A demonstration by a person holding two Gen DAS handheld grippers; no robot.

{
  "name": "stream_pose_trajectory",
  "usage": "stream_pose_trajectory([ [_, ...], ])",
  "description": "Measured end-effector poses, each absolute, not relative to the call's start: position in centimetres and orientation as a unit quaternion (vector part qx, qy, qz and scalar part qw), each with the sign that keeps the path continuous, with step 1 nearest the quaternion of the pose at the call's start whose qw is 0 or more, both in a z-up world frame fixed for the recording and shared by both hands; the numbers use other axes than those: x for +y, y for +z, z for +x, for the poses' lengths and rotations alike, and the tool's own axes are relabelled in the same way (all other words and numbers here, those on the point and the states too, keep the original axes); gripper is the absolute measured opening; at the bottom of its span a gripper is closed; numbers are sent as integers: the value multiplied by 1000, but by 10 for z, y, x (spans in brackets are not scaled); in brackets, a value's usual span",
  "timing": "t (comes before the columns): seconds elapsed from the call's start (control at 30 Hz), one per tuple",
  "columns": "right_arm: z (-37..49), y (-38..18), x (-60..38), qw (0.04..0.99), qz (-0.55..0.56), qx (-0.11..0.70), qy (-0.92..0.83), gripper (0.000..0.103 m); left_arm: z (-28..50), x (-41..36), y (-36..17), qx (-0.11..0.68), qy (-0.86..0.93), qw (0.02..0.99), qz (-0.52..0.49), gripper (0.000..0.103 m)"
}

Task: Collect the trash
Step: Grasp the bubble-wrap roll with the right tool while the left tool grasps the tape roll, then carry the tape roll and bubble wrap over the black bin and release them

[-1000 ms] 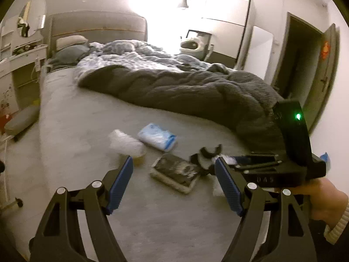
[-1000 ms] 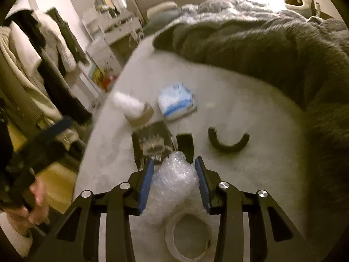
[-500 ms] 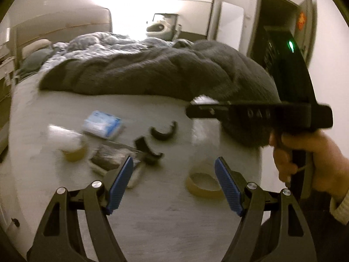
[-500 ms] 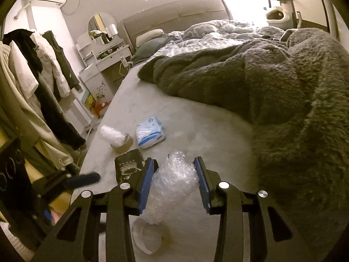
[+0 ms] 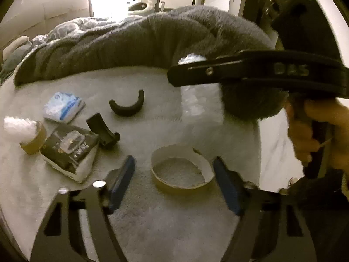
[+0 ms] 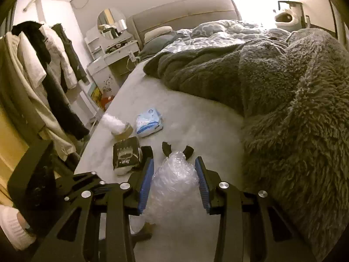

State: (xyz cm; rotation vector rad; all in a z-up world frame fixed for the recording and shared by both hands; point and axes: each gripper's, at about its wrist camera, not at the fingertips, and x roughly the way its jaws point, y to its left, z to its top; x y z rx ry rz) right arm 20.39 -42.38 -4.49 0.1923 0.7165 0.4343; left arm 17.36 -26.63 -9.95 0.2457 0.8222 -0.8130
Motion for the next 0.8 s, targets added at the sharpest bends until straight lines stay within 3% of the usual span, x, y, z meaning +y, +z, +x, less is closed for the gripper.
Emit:
stream_pose_trajectory([
  [0.27, 204, -43, -420, 909, 96, 346, 213, 40, 175, -260, -95, 379, -377, 838, 107, 55],
  [0.8, 221, -37, -359, 900, 83, 352, 242, 40, 198, -167, -67, 364, -283, 887, 3, 56],
])
